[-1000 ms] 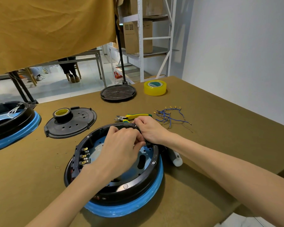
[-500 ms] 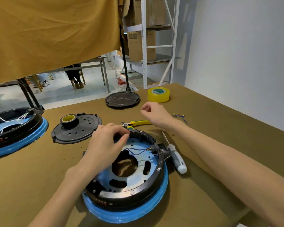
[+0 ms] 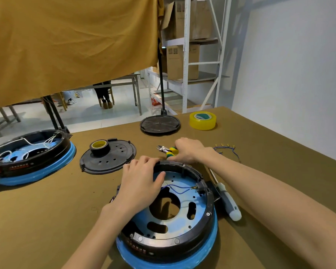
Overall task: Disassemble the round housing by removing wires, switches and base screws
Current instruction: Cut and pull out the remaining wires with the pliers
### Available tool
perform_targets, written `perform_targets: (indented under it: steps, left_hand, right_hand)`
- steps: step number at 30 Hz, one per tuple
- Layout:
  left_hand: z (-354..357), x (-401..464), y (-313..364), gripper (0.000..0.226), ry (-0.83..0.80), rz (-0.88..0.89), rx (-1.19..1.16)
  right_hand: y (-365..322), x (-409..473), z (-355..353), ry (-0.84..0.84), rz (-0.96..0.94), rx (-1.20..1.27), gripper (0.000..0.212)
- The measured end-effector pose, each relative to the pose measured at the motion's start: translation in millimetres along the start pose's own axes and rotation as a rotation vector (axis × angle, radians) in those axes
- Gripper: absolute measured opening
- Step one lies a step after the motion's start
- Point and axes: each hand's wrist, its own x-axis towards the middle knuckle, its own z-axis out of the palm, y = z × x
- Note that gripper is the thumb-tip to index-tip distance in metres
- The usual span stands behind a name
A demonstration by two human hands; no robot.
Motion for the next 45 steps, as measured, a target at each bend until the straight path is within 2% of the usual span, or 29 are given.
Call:
perform_targets:
  steps: [3, 6, 7, 9, 12, 14, 16, 19, 21, 23, 26, 29, 31, 34, 36, 38, 42, 43, 45]
  left_hand:
    - [-0.1, 0.4, 1.4, 0.049, -0.006, -0.017, -0.021]
    - [-2.9, 0.3, 3.0, 0.049, -0.004, -0.04, -0.061]
    - [-5.0, 0.5, 2.9, 0.049, -0.011, -0.042, -0.074]
    - [-10.9, 0.6, 0.9, 0.051, -0.044, -0.04, -0.083]
    - [-21.5, -1.3, -2.6, 0.052, -0.124, -0.037, -0.022]
    - [-26.8, -4.9, -6.3, 0.051, -0.153, -0.058, -0.005]
    - [-31.1, -10.8, -11.7, 0.049, -0.156, -0.086, -0.089]
    - [-34.8, -24.3, -18.0, 0.043, -0.117, -0.13, -0.28]
    - [-34.8, -35.9, -19.1, 0.042, -0.069, -0.149, -0.305]
    - [-35.4, -48.5, -17.4, 0.038, -0.035, -0.149, -0.241]
    - [-42.5, -62.5, -17.6, 0.031, 0.03, -0.181, -0.121]
    - [-42.9, -67.3, -23.1, 0.017, 0.052, -0.179, -0.057]
    - [-38.4, -65.4, -25.1, 0.01, -0.032, -0.16, -0.239]
    - [-35.9, -62.2, -26.4, 0.025, -0.234, -0.181, -0.611]
    - [-36.4, -63.4, -28.0, 0.03, -0.267, -0.204, -0.701]
    - [-33.9, -65.5, -30.1, 0.033, -0.186, -0.238, -0.688]
    - [-25.6, -72.1, -21.8, 0.034, 0.161, -0.468, -0.709]
    - [-23.4, -74.7, -20.6, 0.032, 0.2, -0.53, -0.711]
    - [-21.3, -80.2, -21.9, 0.03, 0.18, -0.586, -0.666]
  right_hand:
    - [1.5, -17.7, -12.4, 0.302, 0.002, 0.284, 0.051]
    - [-5.4, -41.6, -40.9, 0.476, 0.024, 0.802, 0.052]
    - [-7.6, -50.0, -52.6, 0.458, 0.033, 0.968, 0.053]
    - [-6.0, -70.1, -72.4, 0.301, 0.055, 1.264, 0.05]
    - [2.9, -105.1, -87.1, 0.022, 0.077, 1.451, 0.049]
    - [5.2, -124.6, -88.2, -0.12, 0.091, 1.433, 0.049]
    - [2.1, -138.5, -87.5, -0.163, 0.099, 1.264, 0.052]
    - [-3.7, -158.2, -85.9, -0.018, -0.04, 0.656, 0.055]
    - [-4.8, -171.2, -80.6, 0.06, -0.136, 0.198, 0.052]
    - [-7.5, -179.2, -69.8, 0.088, -0.08, 0.008, 0.052]
    - [-18.4, -180.0, -48.1, 0.013, 0.134, 0.166, 0.053]
    - [-24.6, -177.1, -40.4, -0.086, 0.196, 0.215, 0.05]
    - [-27.0, -173.3, -41.4, -0.143, 0.18, 0.229, 0.046]
    - [-32.4, -162.9, -39.9, -0.176, 0.162, 0.379, 0.04]
    - [-37.4, -153.0, -39.2, -0.174, 0.15, 0.405, 0.038]
    - [-41.7, -141.7, -42.0, -0.164, 0.138, 0.375, 0.039]
    - [-48.0, -126.3, -48.2, 0.02, 0.129, 0.263, 0.051]
    - [-49.2, -126.0, -48.6, 0.074, 0.128, 0.241, 0.053]
    - [-50.3, -128.5, -48.1, 0.133, 0.114, 0.213, 0.055]
